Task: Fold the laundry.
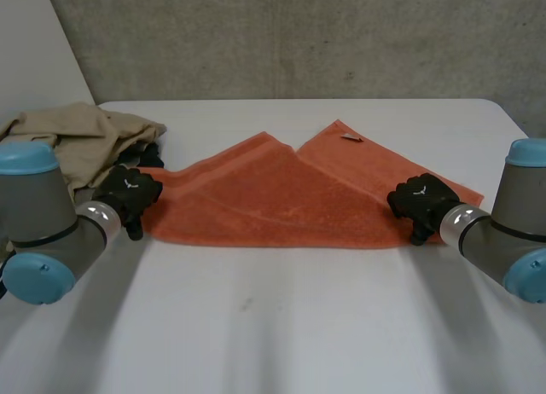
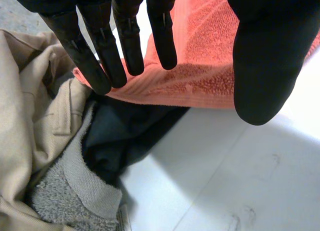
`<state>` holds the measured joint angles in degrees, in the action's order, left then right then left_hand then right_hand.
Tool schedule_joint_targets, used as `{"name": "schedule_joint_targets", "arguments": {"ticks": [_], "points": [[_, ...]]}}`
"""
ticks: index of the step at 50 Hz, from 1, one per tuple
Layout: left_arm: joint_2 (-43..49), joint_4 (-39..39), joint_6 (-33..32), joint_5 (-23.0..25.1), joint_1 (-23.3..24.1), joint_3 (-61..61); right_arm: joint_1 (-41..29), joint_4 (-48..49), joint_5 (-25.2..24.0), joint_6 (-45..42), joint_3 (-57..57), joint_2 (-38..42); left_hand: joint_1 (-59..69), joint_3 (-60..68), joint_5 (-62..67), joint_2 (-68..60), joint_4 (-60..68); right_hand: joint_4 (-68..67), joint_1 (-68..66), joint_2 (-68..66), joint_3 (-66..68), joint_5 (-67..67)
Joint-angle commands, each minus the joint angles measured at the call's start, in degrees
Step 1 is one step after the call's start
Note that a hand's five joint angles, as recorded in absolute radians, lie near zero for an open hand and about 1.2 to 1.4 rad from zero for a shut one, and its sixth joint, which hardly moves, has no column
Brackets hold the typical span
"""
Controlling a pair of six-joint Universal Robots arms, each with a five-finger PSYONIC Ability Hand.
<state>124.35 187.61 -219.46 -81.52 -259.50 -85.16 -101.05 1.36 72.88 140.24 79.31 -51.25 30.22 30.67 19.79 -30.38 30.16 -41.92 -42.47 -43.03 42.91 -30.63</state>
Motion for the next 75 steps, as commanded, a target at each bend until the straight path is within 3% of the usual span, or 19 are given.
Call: {"name": "schedule_joint_targets", "arguments": {"ticks": [1,3,6,7,8,15,23,31,36,45,52,57,65,67,68,70,75], "points": [[1.95,0.65,-2.63,0.04,0.40,1.30,0.15,1.72,1.39,-0.14,0.06,1.14,4.20,3.75,4.62,-4.04,4.26,-5.59,-5.03,-4.47,4.59,-6.87],[2.56,1.18,-3.17,-0.13,0.75,2.01,0.06,1.90,1.47,-0.23,-0.20,1.93,7.72,7.28,8.15,-7.56,7.79,-6.60,-6.04,-5.49,5.60,-7.88],[3.53,1.53,-3.96,-0.57,1.45,3.24,0.32,1.98,1.91,-1.10,-0.56,2.38,35.39,34.95,35.82,-35.23,35.46,-31.72,-31.17,-30.61,30.73,-33.01],[3.53,1.62,-4.05,-0.75,1.54,3.50,0.50,1.98,2.00,-1.37,-0.56,2.20,46.65,46.21,47.08,-46.49,46.72,-38.02,-37.46,-36.91,37.02,-39.30],[3.10,1.71,-3.87,-1.18,1.80,3.85,0.93,1.81,2.26,-1.28,-0.64,1.59,49.75,49.30,50.17,-49.59,49.81,-38.08,-37.53,-36.97,37.09,-39.36],[-4.62,1.36,1.13,-2.77,3.74,2.10,1.47,1.81,1.74,2.14,2.78,-8.24,49.78,49.33,50.21,-49.62,49.84,-38.08,-37.53,-36.97,37.09,-39.37],[-24.13,0.66,14.05,-1.72,6.29,-1.85,4.98,0.93,0.95,9.88,2.79,-20.82,49.78,49.33,50.21,-49.62,49.84,-38.08,-37.53,-36.97,37.09,-39.37],[-42.67,-5.58,18.80,-0.40,7.78,-0.19,9.54,-7.23,-2.82,10.67,-7.65,-29.60,49.78,49.33,50.21,-49.62,49.84,-38.08,-37.53,-36.97,37.09,-39.37],[-48.23,-9.18,21.52,2.32,7.61,1.57,9.55,-9.00,-5.99,12.86,-16.45,-27.95,49.78,49.33,50.21,-49.62,49.84,-38.08,-37.53,-36.97,37.09,-39.37],[-41.83,-11.56,25.13,3.30,7.87,-0.53,3.58,-6.02,-5.65,14.45,-26.48,-14.78,49.78,49.33,50.21,-49.62,49.84,-38.08,-37.53,-36.97,37.09,-39.37],[-31.99,-10.77,25.13,1.27,8.83,-4.49,-2.48,-2.32,-0.29,11.12,-28.95,-4.57,49.78,49.33,50.21,-49.62,49.84,-38.08,-37.53,-36.97,37.09,-39.37],[-23.91,-10.24,24.78,0.75,12.51,-6.25,-5.30,-1.97,3.66,6.81,-28.68,-1.93,0.13,-0.32,0.55,0.03,0.19,-38.08,-37.53,-36.97,37.09,-39.37],[-17.56,-10.25,22.41,-0.05,18.24,-5.81,-5.65,1.02,5.34,5.49,-27.80,-1.75,-4.03,-4.48,-3.60,4.19,-3.97,-38.08,-37.53,-36.97,37.09,-39.37],[-16.95,-10.25,21.97,-0.13,19.20,-5.46,-5.57,1.46,5.34,5.22,-27.98,-1.14,-4.03,-4.48,-3.60,4.19,-3.97,-22.03,-21.47,-20.91,21.03,-23.31],[-16.51,-10.25,21.53,-0.13,20.34,-5.02,-5.65,1.28,5.52,4.53,-28.33,-0.44,-3.87,-4.31,-3.44,4.03,-3.80,3.40,3.95,4.51,-4.39,2.12],[-15.81,-10.25,21.09,-0.13,21.84,-4.50,-5.30,0.76,6.39,3.38,-28.42,0.09,-3.86,-4.31,-3.44,4.02,-3.80,31.92,32.47,33.03,-32.91,30.63],[-12.12,-9.72,18.46,-0.92,26.32,-2.48,-5.04,-2.32,10.70,1.18,-27.54,-0.61,-3.70,-4.14,-3.27,3.86,-3.63,31.92,32.47,33.03,-32.91,30.63]]}}
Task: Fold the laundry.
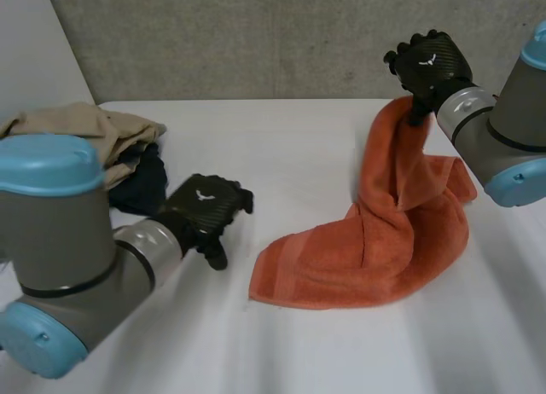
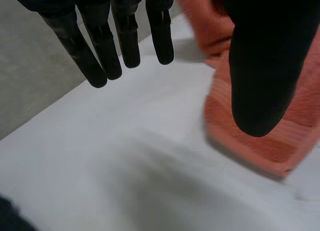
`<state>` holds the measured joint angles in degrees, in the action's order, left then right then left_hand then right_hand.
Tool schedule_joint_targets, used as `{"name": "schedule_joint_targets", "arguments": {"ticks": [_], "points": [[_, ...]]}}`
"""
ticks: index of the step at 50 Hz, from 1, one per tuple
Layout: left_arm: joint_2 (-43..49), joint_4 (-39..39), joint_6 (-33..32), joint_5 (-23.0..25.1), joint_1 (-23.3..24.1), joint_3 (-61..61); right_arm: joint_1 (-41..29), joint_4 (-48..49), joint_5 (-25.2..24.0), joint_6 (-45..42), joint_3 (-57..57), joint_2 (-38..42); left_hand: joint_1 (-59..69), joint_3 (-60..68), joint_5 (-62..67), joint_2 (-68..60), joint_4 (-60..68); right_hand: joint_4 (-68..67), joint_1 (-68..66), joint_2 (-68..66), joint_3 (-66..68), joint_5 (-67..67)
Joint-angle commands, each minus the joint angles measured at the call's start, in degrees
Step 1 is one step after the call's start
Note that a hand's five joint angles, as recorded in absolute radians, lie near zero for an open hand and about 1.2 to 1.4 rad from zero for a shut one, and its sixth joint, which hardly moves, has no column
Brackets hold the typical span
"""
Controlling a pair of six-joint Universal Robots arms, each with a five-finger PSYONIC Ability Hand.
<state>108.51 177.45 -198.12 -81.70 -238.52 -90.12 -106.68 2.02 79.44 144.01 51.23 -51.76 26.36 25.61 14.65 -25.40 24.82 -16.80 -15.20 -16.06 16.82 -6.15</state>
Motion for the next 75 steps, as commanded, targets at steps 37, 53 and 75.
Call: {"name": "schedule_joint_targets", "arguments": {"ticks": [37,53,75], "points": [[35.19,-7.64,-17.65,-14.45,21.96,38.79,15.98,-4.57,-9.74,5.67,41.14,-21.90,30.43,31.18,32.14,-31.39,31.97,6.80,5.20,6.06,-6.82,6.15],[29.84,-5.01,-19.50,-17.26,19.59,36.24,17.12,-5.71,-11.84,7.78,43.17,-24.18,53.64,54.39,55.35,-54.60,55.18,6.80,5.20,6.06,-6.82,6.15],[-10.06,-9.13,-5.61,-12.96,11.23,18.93,13.08,-17.50,-20.46,-6.37,40.79,-16.63,53.64,54.39,55.35,-54.60,55.18,-10.36,-11.96,-11.10,10.34,-11.01]]}}
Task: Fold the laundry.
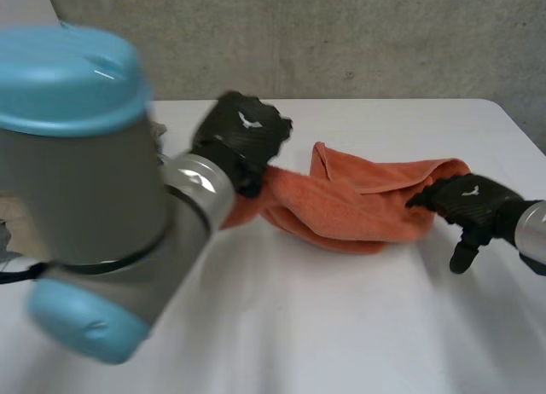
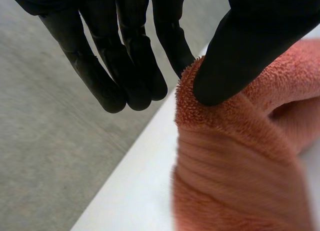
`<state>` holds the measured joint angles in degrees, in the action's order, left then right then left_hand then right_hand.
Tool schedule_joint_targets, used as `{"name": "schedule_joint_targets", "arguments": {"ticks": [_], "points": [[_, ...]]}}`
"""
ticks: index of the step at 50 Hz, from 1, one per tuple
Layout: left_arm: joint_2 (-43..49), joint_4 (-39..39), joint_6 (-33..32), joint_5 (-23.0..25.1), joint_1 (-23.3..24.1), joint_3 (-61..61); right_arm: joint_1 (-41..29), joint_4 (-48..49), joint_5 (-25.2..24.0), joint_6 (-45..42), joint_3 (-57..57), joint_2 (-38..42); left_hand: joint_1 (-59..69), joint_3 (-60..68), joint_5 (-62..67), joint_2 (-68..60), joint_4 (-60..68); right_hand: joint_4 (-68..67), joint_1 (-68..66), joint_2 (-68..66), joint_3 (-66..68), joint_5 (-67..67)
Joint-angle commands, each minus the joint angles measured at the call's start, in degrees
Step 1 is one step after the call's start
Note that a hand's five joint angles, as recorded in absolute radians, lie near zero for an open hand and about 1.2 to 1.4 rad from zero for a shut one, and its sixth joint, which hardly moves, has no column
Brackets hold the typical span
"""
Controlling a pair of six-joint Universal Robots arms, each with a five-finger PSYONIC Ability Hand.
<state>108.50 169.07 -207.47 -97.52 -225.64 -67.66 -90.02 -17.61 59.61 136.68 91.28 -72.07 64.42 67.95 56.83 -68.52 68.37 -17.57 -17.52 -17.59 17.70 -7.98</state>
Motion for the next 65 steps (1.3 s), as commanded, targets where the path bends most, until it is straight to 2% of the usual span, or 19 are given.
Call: {"name": "schedule_joint_targets", "arguments": {"ticks": [1,9,16,23,32,35,36,37,42,44,46,49,50,53,58,62,64,65], "points": [[-11.02,-0.76,4.18,3.12,-1.82,-3.62,-4.02,3.02,-0.63,1.48,0.83,4.30,15.58,12.05,13.17,-11.48,11.63,-9.75,-9.80,-9.74,9.63,-9.34],[-17.18,-0.94,6.73,3.56,-2.61,-4.76,-8.24,13.91,2.26,9.38,2.59,6.50,15.58,12.05,13.17,-11.48,11.63,-20.01,-20.06,-19.99,19.88,-19.60],[-20.08,-1.90,8.13,3.56,-4.46,-5.99,-12.11,22.35,7.62,14.75,3.38,7.82,15.58,12.05,13.17,-11.48,11.63,-18.51,-18.56,-18.49,18.38,-18.10],[-23.94,-2.70,9.10,4.09,-6.13,-6.61,-13.61,24.56,11.49,15.46,1.98,8.79,15.58,12.05,13.17,-11.48,11.63,-16.65,-16.70,-16.64,16.53,-16.24],[-25.88,-3.48,9.19,4.18,-7.27,-6.87,-14.49,24.91,12.11,14.14,-0.22,12.92,15.58,12.05,13.17,-11.48,11.63,-19.16,-19.21,-19.15,19.04,-18.75],[-26.41,-3.93,9.45,4.18,-7.80,-6.96,-14.14,25.35,12.20,13.26,-1.80,14.50,15.58,12.05,13.17,-11.48,11.63,-39.44,-39.49,-39.42,39.31,-39.03],[-26.85,-4.19,9.80,4.35,-8.15,-7.14,-13.79,25.61,12.55,13.35,-2.59,14.68,15.58,12.05,13.17,-11.48,11.63,-62.20,-62.25,-62.18,62.07,-61.79],[-27.11,-4.19,9.89,4.44,-8.24,-7.31,-13.61,25.70,12.81,13.44,-3.12,14.59,15.58,12.05,13.17,-11.48,11.63,-62.42,-62.47,-62.41,62.30,-62.01],[-28.61,-4.45,10.24,4.62,-9.99,-8.89,-12.73,23.86,13.34,15.63,-5.32,11.00,15.58,12.05,13.17,-11.48,11.63,-62.43,-62.48,-62.41,62.30,-62.02],[-28.70,-4.63,9.89,4.88,-11.92,-10.82,-11.15,20.35,12.47,16.95,-7.16,5.29,15.58,12.05,13.17,-11.48,11.63,-62.43,-62.48,-62.41,62.30,-62.02],[-28.52,-4.80,9.81,5.41,-14.20,-13.27,-9.05,14.32,10.45,16.78,-9.96,0.30,15.58,12.05,13.17,-11.48,11.63,-62.43,-62.48,-62.41,62.30,-62.02],[-28.26,-4.89,9.72,6.37,-16.93,-16.27,-6.85,7.79,6.94,16.34,-13.83,-2.37,15.58,12.05,13.17,-11.48,11.63,-62.43,-62.48,-62.41,62.30,-62.02],[-27.74,-4.63,9.72,7.33,-18.85,-18.28,-5.97,3.33,4.31,15.64,-16.63,-2.28,15.58,12.05,13.17,-11.48,11.63,-62.43,-62.48,-62.41,62.30,-62.02],[-25.46,-4.37,9.63,9.01,-21.50,-20.58,-5.43,-3.20,2.01,14.06,-20.78,-1.23,15.58,12.05,13.17,-11.48,11.63,-62.43,-62.48,-62.41,62.30,-62.02],[-17.04,-2.01,9.28,12.26,-24.67,-21.20,-5.87,-13.30,3.49,6.78,-29.03,5.69,15.58,12.05,13.17,-11.48,11.63,-62.43,-62.48,-62.41,62.30,-62.02],[-9.31,3.26,9.10,12.27,-24.94,-17.79,-7.97,-12.90,6.38,4.21,-33.78,11.14,15.58,12.05,13.17,-11.48,11.63,-62.43,-62.48,-62.41,62.30,-62.02],[-6.13,5.99,8.93,12.00,-24.76,-15.32,-9.29,-9.74,7.97,5.52,-35.89,13.35,15.58,12.05,13.17,-11.48,11.63,-62.43,-62.48,-62.41,62.30,-62.02],[-3.50,8.79,9.01,11.83,-24.50,-12.00,-10.17,-4.76,9.72,8.05,-37.82,14.93,15.58,12.05,13.17,-11.48,11.63,-62.43,-62.48,-62.41,62.30,-62.02]]}}
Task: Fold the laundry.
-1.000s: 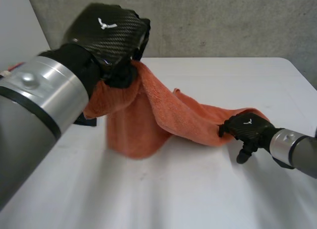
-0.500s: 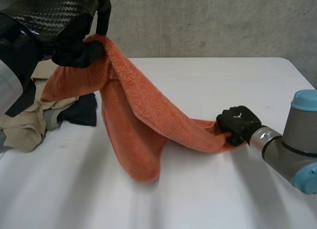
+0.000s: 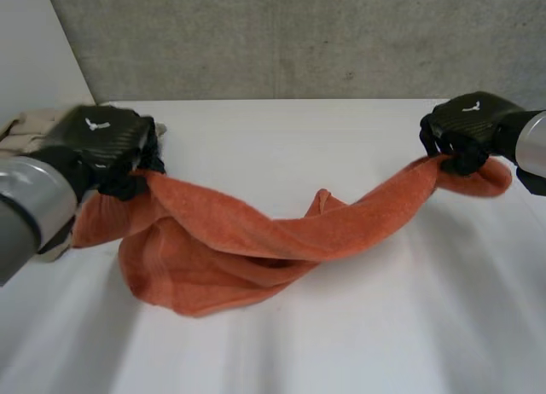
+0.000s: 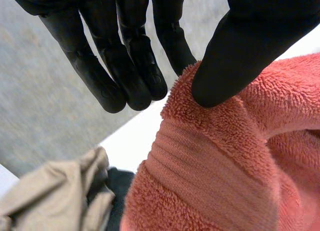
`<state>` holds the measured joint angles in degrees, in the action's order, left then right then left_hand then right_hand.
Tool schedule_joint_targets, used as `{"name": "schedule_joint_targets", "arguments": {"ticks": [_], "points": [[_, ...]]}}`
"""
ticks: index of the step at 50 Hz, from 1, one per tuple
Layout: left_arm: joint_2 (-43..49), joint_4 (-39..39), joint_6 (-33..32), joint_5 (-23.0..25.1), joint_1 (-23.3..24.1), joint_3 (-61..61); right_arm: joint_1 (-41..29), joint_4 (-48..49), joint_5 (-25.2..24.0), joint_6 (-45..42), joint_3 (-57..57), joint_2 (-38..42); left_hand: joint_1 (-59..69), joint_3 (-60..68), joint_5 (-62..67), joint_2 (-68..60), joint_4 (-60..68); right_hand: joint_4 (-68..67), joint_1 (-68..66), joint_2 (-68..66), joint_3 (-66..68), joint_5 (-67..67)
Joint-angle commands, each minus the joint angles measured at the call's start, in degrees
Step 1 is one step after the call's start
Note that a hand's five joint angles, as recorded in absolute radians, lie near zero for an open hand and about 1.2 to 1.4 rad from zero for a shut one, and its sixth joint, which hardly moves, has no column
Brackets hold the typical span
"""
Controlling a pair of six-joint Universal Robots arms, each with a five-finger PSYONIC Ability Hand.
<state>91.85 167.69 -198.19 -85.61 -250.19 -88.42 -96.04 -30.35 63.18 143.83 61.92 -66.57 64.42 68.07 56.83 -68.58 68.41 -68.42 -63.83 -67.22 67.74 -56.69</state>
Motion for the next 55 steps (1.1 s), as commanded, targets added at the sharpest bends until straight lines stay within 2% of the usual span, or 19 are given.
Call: {"name": "schedule_joint_targets", "arguments": {"ticks": [1,3,4,8,11,14,18,22,27,29,34,40,41,43,44,45,47,48,55], "points": [[14.49,11.59,-0.27,-0.17,0.14,10.70,-4.42,10.90,7.04,2.66,-9.44,10.05,15.58,11.93,13.17,-11.42,11.59,-11.58,-16.17,-12.78,12.26,-13.31],[16.34,13.97,-0.35,-0.70,0.32,14.74,-4.77,17.31,9.15,6.27,-11.54,10.23,15.58,11.93,13.17,-11.42,11.59,-11.58,-16.17,-12.78,12.26,-13.31],[17.22,16.33,-0.18,-2.18,0.32,19.12,-5.04,24.04,11.68,10.03,-13.47,10.06,15.58,11.93,13.17,-11.42,11.59,-11.58,-16.17,-12.78,12.26,-13.31],[16.00,21.52,0.70,-7.18,0.15,27.13,-5.48,38.12,18.54,17.77,-18.39,8.40,15.58,11.93,13.17,-11.42,11.59,-11.58,-16.17,-12.78,12.26,-13.31],[13.02,24.95,2.01,-10.09,-0.12,30.92,-5.39,41.33,20.06,19.64,-21.64,6.90,15.58,11.93,13.17,-11.42,11.59,-11.58,-16.17,-12.78,12.26,-13.31],[10.99,25.15,3.33,-10.63,0.32,32.08,-5.65,39.76,18.74,19.82,-23.85,6.37,15.58,11.93,13.17,-11.42,11.59,-11.58,-16.17,-12.78,12.26,-13.31],[9.58,21.11,4.39,-8.53,1.72,29.63,-5.65,33.62,14.79,19.91,-24.30,5.84,15.58,11.93,13.17,-11.42,11.59,-11.58,-16.17,-12.78,12.26,-13.31],[9.31,17.59,4.13,-6.42,3.13,21.90,-4.69,27.55,12.24,20.26,-20.36,5.49,15.58,11.93,13.17,-11.42,11.59,-11.58,-16.17,-12.78,12.26,-13.31],[10.10,21.17,2.11,-5.89,2.69,9.17,-2.32,25.16,7.59,17.90,-9.66,5.75,15.58,11.93,13.17,-11.42,11.59,-11.58,-16.17,-12.78,12.26,-13.31],[11.94,23.02,1.06,-5.89,2.61,6.08,-1.61,25.60,6.00,16.58,-6.30,6.28,15.58,11.93,13.17,-11.42,11.59,-11.58,-16.17,-12.78,12.26,-13.31],[23.43,29.26,-3.51,-5.80,1.99,1.15,-1.17,28.67,1.87,11.22,3.89,11.71,15.58,11.93,13.17,-11.42,11.59,-11.58,-16.17,-12.78,12.26,-13.31],[34.00,27.52,-7.55,-5.54,1.29,2.63,-1.08,30.09,2.39,4.45,6.90,19.02,15.58,11.93,13.17,-11.42,11.59,-11.58,-16.17,-12.78,12.26,-13.31],[34.71,25.52,-9.04,-5.80,1.64,3.42,-1.08,29.04,2.56,3.13,7.25,19.46,10.43,6.79,8.03,-6.28,6.44,-11.58,-16.17,-12.78,12.26,-13.31],[34.37,23.40,-10.10,-5.89,1.90,3.95,-1.00,27.63,2.83,2.60,7.60,19.20,-8.36,-12.01,-10.77,12.52,-12.35,-10.89,-15.48,-12.10,11.57,-12.63],[33.84,22.52,-10.46,-5.89,2.08,4.13,-1.00,27.02,3.00,2.77,7.69,18.76,-17.78,-21.43,-20.19,21.94,-21.78,2.27,-2.32,1.07,-1.59,0.54],[32.53,21.20,-10.55,-5.89,2.17,4.04,-0.82,25.97,3.35,3.64,8.13,17.63,-30.20,-33.84,-32.61,34.36,-34.19,32.88,28.29,31.67,-32.19,31.14],[30.77,20.66,-10.29,-5.89,2.08,3.96,-0.82,25.34,4.06,4.96,9.01,16.13,-35.85,-39.50,-38.26,40.01,-39.85,54.47,49.87,53.26,-53.78,52.73],[29.80,20.66,-10.11,-5.97,2.17,3.87,-0.73,25.25,4.58,5.84,9.45,15.25,-37.04,-40.69,-39.45,41.20,-41.03,58.42,53.83,57.22,-57.74,56.69],[20.49,19.87,-8.18,-5.36,1.03,-1.13,0.85,24.20,8.71,13.39,14.98,6.73,-38.40,-42.04,-40.81,42.56,-42.39,58.42,53.83,57.22,-57.74,56.69]]}}
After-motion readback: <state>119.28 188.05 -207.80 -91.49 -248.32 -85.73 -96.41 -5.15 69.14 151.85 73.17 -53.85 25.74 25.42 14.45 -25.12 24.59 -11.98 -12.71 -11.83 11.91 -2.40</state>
